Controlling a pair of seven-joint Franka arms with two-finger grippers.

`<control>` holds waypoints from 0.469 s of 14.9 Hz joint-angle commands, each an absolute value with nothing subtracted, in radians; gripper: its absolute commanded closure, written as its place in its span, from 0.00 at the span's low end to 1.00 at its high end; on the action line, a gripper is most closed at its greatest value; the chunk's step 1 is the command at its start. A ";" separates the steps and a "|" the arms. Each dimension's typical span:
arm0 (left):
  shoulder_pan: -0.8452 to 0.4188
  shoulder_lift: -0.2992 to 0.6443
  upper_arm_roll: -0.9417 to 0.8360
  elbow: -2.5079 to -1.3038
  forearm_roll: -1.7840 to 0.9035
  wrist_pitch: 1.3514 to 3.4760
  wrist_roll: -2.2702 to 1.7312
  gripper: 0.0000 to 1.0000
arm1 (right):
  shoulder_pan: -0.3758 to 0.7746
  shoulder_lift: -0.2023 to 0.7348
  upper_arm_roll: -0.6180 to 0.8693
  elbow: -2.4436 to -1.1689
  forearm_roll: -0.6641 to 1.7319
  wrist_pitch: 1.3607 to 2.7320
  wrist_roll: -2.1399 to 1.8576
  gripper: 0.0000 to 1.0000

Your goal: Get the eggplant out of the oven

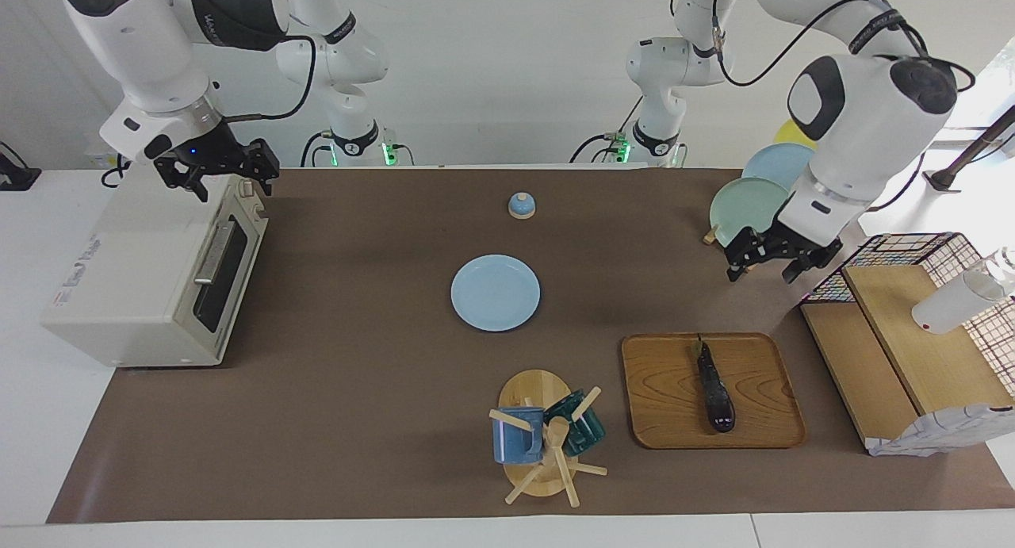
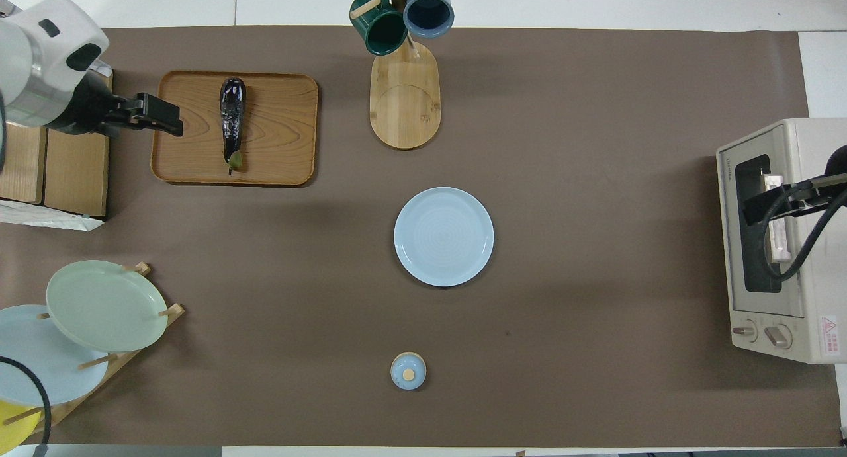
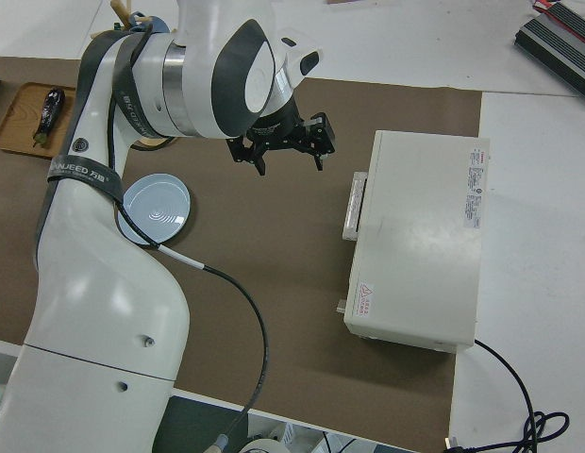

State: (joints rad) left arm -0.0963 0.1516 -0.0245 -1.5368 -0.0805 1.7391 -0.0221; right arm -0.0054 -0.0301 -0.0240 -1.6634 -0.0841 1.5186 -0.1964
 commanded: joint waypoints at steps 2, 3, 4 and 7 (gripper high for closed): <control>-0.092 -0.036 -0.026 -1.672 -0.066 1.636 -0.032 0.00 | -0.014 -0.038 -0.021 -1.664 -0.054 1.509 -0.186 0.00; -0.092 -0.057 -0.026 -1.684 -0.066 1.605 -0.035 0.00 | -0.014 -0.038 -0.021 -1.664 -0.054 1.509 -0.186 0.00; -0.094 -0.078 -0.026 -1.701 -0.066 1.567 -0.041 0.00 | -0.014 -0.038 -0.021 -1.664 -0.054 1.509 -0.186 0.00; -0.109 -0.086 -0.026 -1.717 -0.066 1.539 -0.103 0.00 | -0.014 -0.038 -0.021 -1.664 -0.054 1.509 -0.186 0.00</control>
State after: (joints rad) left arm -0.0984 -0.0670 -0.0271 -1.6827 -0.0805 1.5538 -0.0591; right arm -0.0054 -0.0301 -0.0240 -1.6634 -0.0841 1.5186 -0.1964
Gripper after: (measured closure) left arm 0.000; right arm 0.000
